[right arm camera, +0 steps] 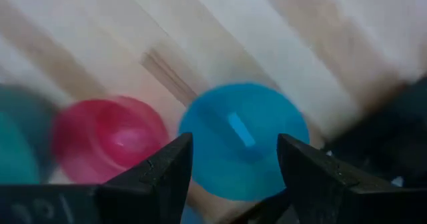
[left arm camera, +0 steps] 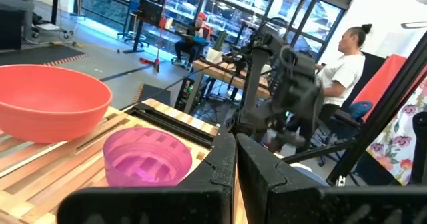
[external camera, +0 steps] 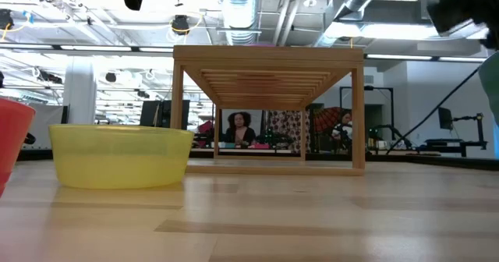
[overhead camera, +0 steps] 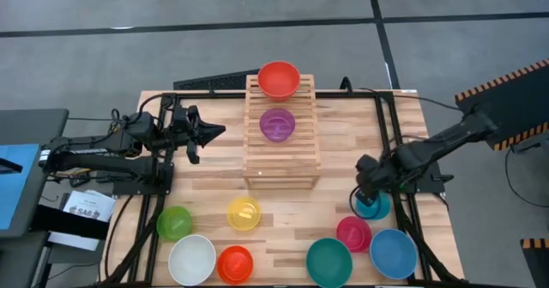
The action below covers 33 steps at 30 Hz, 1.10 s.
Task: Place and stack bowls onto a shelf
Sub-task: Stack the small blue bowl on top of the small purple bowl on the shelf
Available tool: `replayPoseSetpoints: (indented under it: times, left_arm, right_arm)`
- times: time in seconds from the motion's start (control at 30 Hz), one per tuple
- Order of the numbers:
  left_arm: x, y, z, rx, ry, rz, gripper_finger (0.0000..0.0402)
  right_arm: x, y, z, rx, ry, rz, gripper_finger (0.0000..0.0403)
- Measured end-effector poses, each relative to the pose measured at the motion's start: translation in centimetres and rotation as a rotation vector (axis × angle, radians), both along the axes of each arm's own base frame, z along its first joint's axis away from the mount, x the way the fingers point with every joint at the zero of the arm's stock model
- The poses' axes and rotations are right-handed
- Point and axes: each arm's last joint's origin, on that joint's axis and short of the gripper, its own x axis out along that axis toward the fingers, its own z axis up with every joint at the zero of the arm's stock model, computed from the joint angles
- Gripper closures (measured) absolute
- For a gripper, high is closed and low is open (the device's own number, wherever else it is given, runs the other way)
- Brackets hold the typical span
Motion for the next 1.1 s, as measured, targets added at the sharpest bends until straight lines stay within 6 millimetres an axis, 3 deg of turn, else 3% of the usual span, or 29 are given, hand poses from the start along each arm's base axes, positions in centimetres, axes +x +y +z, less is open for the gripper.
replayPoseSetpoints:
  times: [0.13,0.37,0.73,0.9,1.1]
  left_arm:
    - [0.0,0.0,0.0,-0.001,0.0,0.001,0.0401]
    - [0.0,0.0,0.0,-0.002,0.0,0.0,0.0401]
    - [0.0,0.0,0.0,0.008,0.004,0.002,0.0401]
    - [0.0,0.0,0.0,0.008,0.005,0.002,0.0401]
    - [0.0,0.0,0.0,0.009,0.005,0.002,0.0401]
  right_arm:
    - [0.4,0.4,-2.6,0.048,0.129,-0.175,0.0159]
    - [2.5,1.8,-4.6,0.154,0.073,-0.378,0.0159]
    - [4.6,2.9,-8.5,0.066,0.202,-0.477,0.0171]
    - [4.9,3.1,-9.8,0.023,0.254,-0.474,0.0228]
    - [5.0,3.1,-8.9,0.04,0.235,-0.408,0.0376]
